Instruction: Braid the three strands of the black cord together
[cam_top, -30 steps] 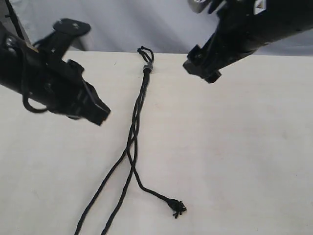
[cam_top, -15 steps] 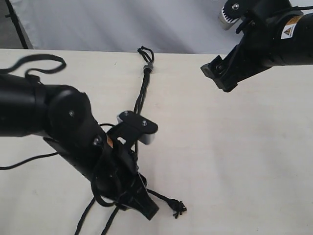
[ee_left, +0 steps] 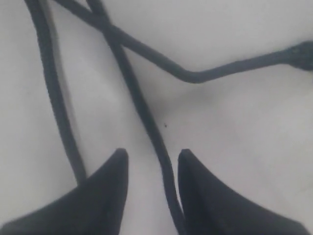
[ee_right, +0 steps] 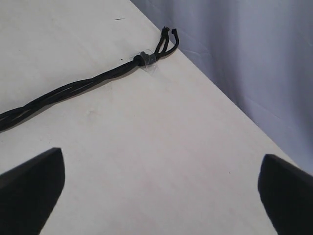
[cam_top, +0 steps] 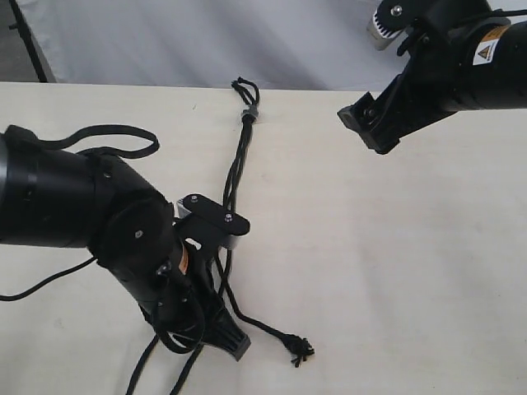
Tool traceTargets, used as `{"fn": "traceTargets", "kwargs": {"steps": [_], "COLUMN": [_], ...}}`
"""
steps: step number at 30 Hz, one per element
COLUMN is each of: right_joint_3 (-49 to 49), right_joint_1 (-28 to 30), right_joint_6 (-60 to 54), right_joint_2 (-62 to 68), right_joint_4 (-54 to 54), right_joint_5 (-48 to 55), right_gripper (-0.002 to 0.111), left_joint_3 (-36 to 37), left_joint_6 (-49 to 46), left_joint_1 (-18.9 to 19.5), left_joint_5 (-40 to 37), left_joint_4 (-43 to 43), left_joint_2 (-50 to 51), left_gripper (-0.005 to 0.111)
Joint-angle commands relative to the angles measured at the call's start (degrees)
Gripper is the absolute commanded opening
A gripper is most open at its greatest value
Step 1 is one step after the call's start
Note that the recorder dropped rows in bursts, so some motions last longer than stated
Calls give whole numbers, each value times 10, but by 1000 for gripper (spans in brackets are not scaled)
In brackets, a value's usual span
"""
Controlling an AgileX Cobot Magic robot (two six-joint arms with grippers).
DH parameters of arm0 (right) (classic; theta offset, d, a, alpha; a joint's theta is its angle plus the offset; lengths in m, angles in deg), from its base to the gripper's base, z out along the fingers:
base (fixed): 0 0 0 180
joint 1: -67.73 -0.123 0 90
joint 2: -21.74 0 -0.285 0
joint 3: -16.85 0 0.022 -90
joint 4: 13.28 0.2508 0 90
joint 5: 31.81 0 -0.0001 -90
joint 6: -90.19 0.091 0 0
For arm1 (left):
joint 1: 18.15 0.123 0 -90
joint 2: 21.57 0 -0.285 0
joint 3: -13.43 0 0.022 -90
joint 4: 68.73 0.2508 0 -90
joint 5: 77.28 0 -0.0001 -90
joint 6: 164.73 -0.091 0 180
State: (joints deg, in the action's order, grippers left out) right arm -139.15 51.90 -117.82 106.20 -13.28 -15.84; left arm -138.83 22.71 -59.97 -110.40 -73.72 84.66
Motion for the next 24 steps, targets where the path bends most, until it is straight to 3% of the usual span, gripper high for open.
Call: {"fn": "traceTargets", "kwargs": {"steps": [1, 4, 9, 19, 24], "right_joint_3": [1, 1, 1, 1, 1], "right_joint_1": [4, 4, 4, 4, 4], "right_joint_6": [-3, -3, -3, 2, 2], "right_joint_2": [-4, -4, -4, -4, -4], "right_joint_4": [0, 0, 0, 0, 0], "right_joint_5": [-5, -5, -5, -4, 0], "right_gripper": [105, 105, 105, 105, 105], "left_joint_3": [4, 4, 4, -40, -44], "left_joint_6": [18, 25, 24, -1, 20], "left_joint_1": [-17, -29, -40, -40, -40], "left_joint_5": [26, 46, 45, -56, -64], "left_joint_4": [17, 21, 25, 70, 169], "left_joint_2": [27, 50, 69, 13, -5], "left_gripper": [34, 29, 0, 0, 0]}}
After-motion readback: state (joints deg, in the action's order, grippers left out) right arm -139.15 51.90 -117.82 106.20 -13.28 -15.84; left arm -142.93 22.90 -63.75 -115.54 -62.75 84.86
